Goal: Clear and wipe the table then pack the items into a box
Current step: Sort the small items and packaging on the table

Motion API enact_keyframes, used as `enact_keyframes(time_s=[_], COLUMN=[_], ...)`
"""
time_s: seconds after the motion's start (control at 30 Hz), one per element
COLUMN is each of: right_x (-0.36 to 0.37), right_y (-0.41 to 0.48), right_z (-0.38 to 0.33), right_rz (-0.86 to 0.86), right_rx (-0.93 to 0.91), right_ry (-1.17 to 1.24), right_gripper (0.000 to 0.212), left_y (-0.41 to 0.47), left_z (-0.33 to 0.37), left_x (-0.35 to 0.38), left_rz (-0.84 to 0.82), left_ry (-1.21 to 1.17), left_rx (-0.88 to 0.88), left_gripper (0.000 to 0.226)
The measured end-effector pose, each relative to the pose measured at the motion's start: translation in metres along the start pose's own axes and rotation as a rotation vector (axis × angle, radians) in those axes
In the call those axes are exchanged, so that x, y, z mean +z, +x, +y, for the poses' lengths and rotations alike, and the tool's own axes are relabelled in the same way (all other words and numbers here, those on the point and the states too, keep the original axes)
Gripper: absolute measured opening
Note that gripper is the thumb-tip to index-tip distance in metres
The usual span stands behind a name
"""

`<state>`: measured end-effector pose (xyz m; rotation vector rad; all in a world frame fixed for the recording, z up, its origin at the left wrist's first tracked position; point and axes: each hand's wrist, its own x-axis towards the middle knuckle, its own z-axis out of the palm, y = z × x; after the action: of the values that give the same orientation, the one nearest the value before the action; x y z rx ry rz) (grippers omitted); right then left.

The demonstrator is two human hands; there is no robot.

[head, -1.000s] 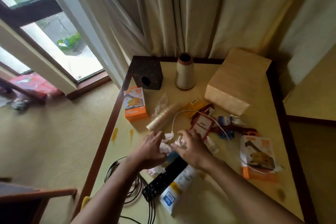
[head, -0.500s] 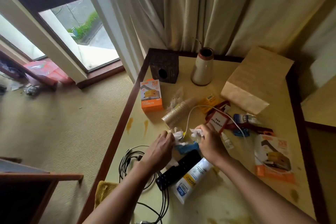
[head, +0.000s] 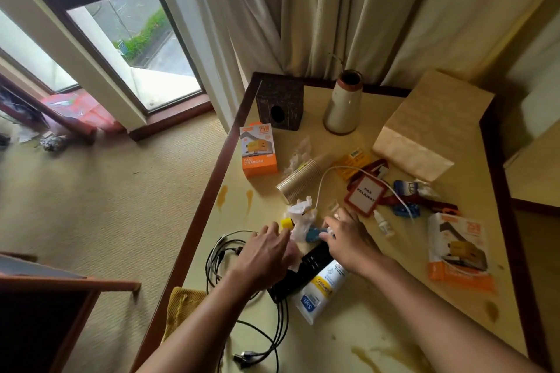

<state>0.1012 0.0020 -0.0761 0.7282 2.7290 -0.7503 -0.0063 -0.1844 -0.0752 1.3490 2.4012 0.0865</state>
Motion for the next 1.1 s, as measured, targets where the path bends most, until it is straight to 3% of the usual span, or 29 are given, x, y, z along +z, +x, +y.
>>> enact_keyframes(time_s=[0.13, 0.33, 0.4, 0.47, 0.5, 0.67, 0.77, 0.87, 1.1], right_x=[-0.008, -0.031, -0.036, -0.036, -0.034, -0.017, -0.012, -0.006, -0.005], right_y=[-0.003, 0.0, 0.002, 0.005, 0.008, 0.015, 0.018, 0.018, 0.017], right_z=[0.001, 0.007, 0.008, 0.009, 0.01, 0.006, 0.004, 0.006, 0.011], right_rz=[0.126, 0.288, 0.241, 0.209, 0.197, 0.075, 0.062, 0.077, 0.101], right_rx=[-0.029, 0.096, 0.123, 0.122, 0.103, 0.115, 0.106, 0.1, 0.049], right_ry=[0.131, 0.342, 0.323, 0.209, 0.119, -0.079, -0.116, -0.107, -0.007], right_gripper=[0.01, 0.003, 0.026, 0.046, 0.049, 0.032, 0.039, 0.037, 0.024], left_y=[-0.004, 0.0, 0.009, 0.021, 0.028, 0.058, 0.066, 0.071, 0.07], left_z=[-0.003, 0.002, 0.002, 0.004, 0.007, 0.022, 0.034, 0.036, 0.033], left_x=[0.01, 0.002, -0.004, -0.01, -0.015, -0.025, -0.024, -0.013, -0.003], left_rz=[0.087, 0.506, 0.556, 0.503, 0.462, 0.326, 0.227, 0.214, 0.333], left_ry=[-0.049, -0.446, -0.476, -0.425, -0.378, -0.195, -0.003, -0.068, -0.363], left_rx=[0.032, -0.031, -0.061, -0.068, -0.072, -0.022, -0.026, -0.168, -0.157], left_gripper=[0.031, 0.015, 0.012, 0.005, 0.017, 0.033, 0.043, 0.039, 0.022])
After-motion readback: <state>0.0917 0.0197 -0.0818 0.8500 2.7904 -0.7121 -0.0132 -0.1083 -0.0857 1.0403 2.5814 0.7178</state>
